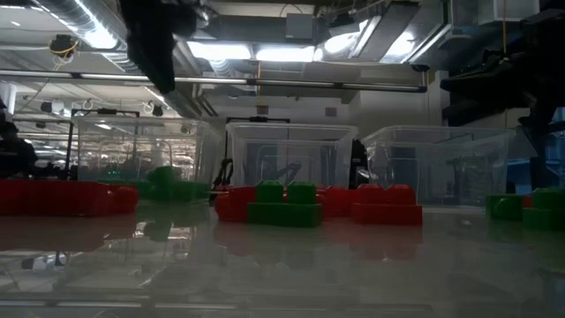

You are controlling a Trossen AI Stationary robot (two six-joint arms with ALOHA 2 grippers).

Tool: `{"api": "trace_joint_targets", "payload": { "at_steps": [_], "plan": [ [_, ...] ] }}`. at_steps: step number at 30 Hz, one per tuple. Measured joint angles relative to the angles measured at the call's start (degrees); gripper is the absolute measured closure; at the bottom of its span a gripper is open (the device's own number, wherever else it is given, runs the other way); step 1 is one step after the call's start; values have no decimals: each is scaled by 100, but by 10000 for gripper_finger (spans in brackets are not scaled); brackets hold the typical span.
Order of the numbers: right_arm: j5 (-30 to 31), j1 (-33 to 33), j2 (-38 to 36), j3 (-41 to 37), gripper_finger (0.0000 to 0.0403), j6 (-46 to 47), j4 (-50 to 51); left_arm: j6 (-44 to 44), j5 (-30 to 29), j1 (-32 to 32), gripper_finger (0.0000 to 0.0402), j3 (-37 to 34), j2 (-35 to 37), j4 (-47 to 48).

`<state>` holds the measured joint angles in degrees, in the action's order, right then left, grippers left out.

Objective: Sort blocks
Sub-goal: Put the green game piece into the left transparent bin

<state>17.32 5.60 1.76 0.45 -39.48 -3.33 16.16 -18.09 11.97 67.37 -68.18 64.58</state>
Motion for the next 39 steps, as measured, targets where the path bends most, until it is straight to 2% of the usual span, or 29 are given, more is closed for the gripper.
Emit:
{"api": "trace_joint_targets", "payload": {
  "at_steps": [5,11,20,25,29,35,39],
  "plan": [
    [1,-1,0,1,384,-1,-7,1151,19,-1498,192,0,20,164],
    [0,0,-2,0,384,48,-5,3308,4,-3108,192,-2,-71,313],
    [-312,0,0,0,384,485,36,6027,133,-4860,192,-354,-552,142],
    [-342,0,0,0,384,626,42,7075,421,-5457,192,-509,-1072,-251],
    [-346,0,0,0,384,626,42,7783,978,-5714,192,-514,-1583,-407],
    [-444,0,0,0,384,627,55,8455,1797,-5998,192,-514,-2289,-828],
    [-444,0,0,0,384,625,57,8694,1940,-6131,192,-514,-2540,-1204]
  ]
}}
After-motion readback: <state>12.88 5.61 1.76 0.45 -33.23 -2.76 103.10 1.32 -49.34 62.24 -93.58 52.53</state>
